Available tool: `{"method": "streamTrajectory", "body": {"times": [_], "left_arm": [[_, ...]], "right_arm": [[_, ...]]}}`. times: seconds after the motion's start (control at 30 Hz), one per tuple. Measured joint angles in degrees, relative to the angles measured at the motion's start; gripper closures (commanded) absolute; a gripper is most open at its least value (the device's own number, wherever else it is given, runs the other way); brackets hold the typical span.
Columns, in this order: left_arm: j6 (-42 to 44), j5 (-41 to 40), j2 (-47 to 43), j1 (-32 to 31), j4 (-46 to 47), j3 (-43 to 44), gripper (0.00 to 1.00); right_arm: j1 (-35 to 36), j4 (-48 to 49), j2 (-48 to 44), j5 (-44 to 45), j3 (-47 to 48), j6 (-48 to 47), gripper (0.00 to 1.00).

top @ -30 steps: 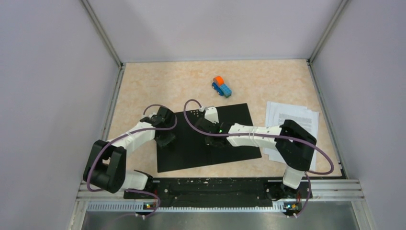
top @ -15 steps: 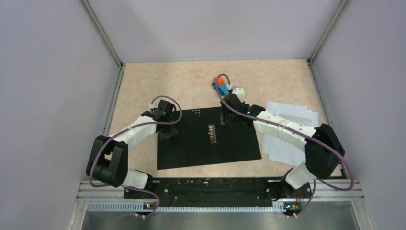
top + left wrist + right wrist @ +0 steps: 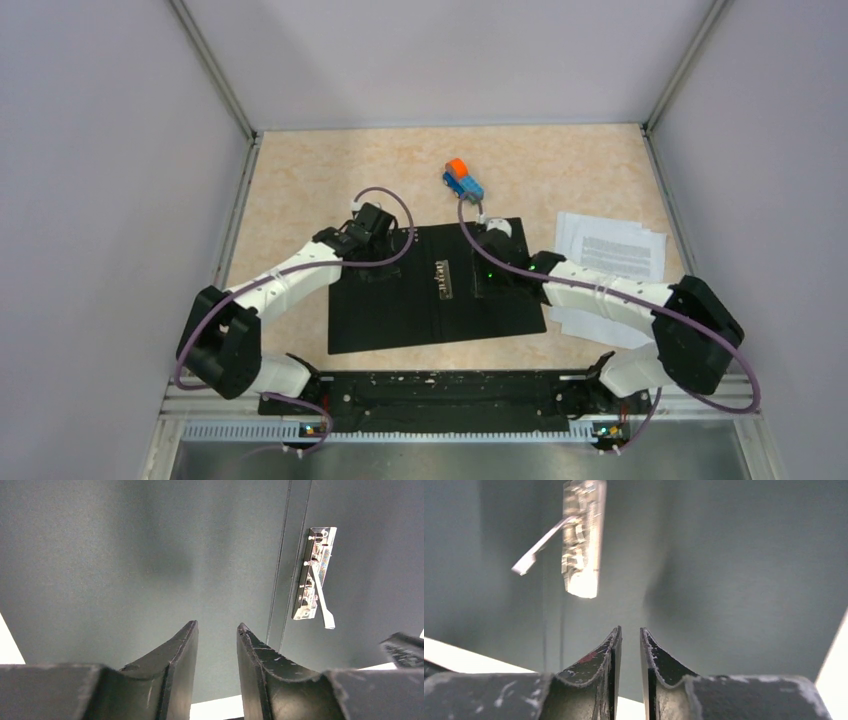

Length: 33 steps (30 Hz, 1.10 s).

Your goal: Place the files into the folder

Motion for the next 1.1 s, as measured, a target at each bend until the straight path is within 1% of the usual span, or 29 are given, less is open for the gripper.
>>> {"method": "streamTrajectory", "body": {"times": [0.07, 0.1, 0.27, 0.43, 0.67, 0.9, 1.03, 1.1], "left_arm": [[-0.46, 0.09, 0.00, 0.00, 0.09, -0.37, 0.61], [-0.70, -0.04, 0.00, 0.00, 0.00, -0.66, 0.61], [-0.70, -1.25, -0.02, 0.02, -0.37, -0.66, 0.61], [-0.63, -2.10, -0.44, 0.09, -1.42, -0.66, 0.61], [0.04, -2.71, -2.51, 0.44, -1.77, -0.66, 0.61], [1.66, -2.10, -2.71, 0.50, -1.92, -0.61, 0.59], [2.60, -1.05, -2.71, 0.50, -1.90, -0.52, 0.55], [2.75, -0.42, -2.64, 0.50, -1.88, -0.37, 0.54]], "right_arm": [[2.32, 2.60, 2.12, -2.29, -0.11, 0.44, 0.83], [4.00, 7.06, 5.55, -6.01, -0.11, 1.11, 0.83], [4.13, 11.74, 10.01, -8.81, 0.76, 1.62, 0.83], [3.58, 14.38, 16.90, -11.56, 4.92, 1.51, 0.83], [-0.55, 16.13, 22.56, -15.13, 10.73, 1.49, 0.83], [-4.00, 16.20, 27.82, -15.85, 17.05, 1.46, 0.82], [-4.26, 15.89, 30.67, -16.02, 20.37, 1.40, 0.77], [-4.24, 15.56, 31.28, -15.93, 21.51, 1.14, 0.73]]}}
